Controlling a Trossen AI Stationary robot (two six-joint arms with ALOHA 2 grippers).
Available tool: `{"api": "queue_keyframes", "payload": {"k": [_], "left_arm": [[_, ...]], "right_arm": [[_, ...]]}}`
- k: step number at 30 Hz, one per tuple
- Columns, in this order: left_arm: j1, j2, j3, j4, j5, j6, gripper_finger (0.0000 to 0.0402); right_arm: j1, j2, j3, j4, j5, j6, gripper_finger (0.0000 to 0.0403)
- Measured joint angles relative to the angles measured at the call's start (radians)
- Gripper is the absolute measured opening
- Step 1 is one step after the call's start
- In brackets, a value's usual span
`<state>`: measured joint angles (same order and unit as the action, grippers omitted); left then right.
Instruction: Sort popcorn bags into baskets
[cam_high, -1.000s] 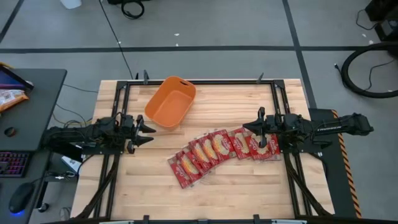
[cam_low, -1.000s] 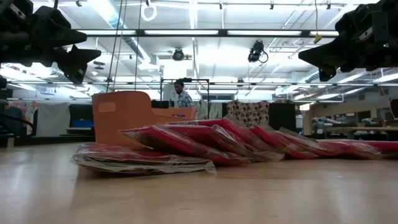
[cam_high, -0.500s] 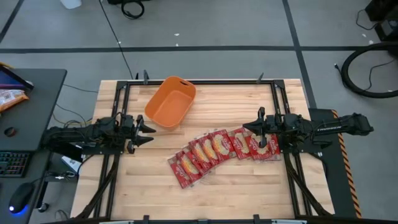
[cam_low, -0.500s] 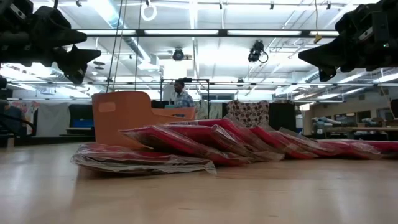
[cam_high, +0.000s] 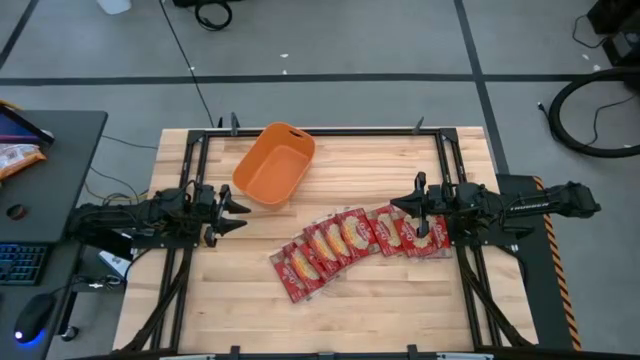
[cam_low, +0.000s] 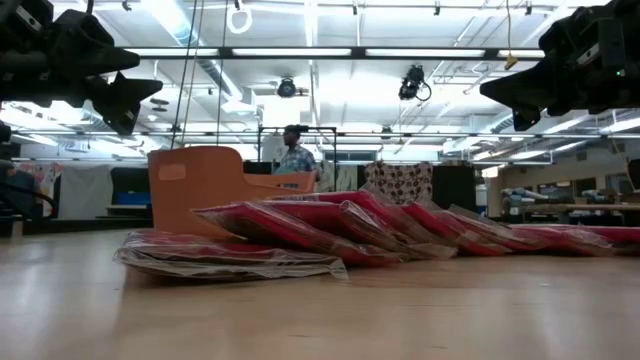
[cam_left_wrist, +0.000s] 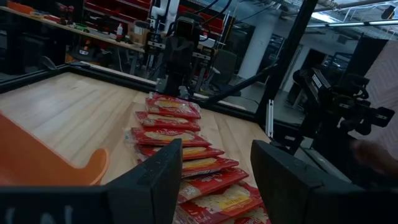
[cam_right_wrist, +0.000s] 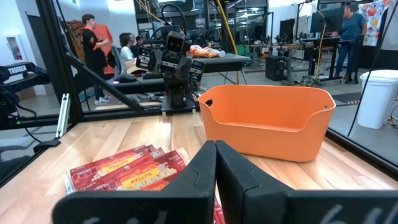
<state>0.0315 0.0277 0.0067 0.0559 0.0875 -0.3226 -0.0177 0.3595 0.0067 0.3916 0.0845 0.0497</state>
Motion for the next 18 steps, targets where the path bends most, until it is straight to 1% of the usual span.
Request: {"api": "queue_keyframes", "payload": {"k": [6,9,12,15,18], "left_arm": [[0.000,0.000,0.000,0.010,-0.002,-0.038,0.0194],[0.000,0.000,0.000,0.079,-0.025,-0.039,0.0194],[0.000,-0.001,0.000,0.136,-0.025,-0.007,0.0194],[0.000,-0.001,0.000,0.174,-0.028,0.041,0.0194],[0.000,0.000,0.000,0.202,-0.058,0.045,0.0194]], "right_arm": [[0.000,0.000,0.000,0.003,0.000,-0.001,0.0012],[0.000,0.000,0.000,0.041,0.001,0.000,0.0012],[0.000,0.000,0.000,0.121,0.009,-0.008,0.0012],[0.000,0.000,0.000,0.244,0.028,-0.073,0.0012],[0.000,0.000,0.000,0.362,0.028,-0.122,0.0012]]}}
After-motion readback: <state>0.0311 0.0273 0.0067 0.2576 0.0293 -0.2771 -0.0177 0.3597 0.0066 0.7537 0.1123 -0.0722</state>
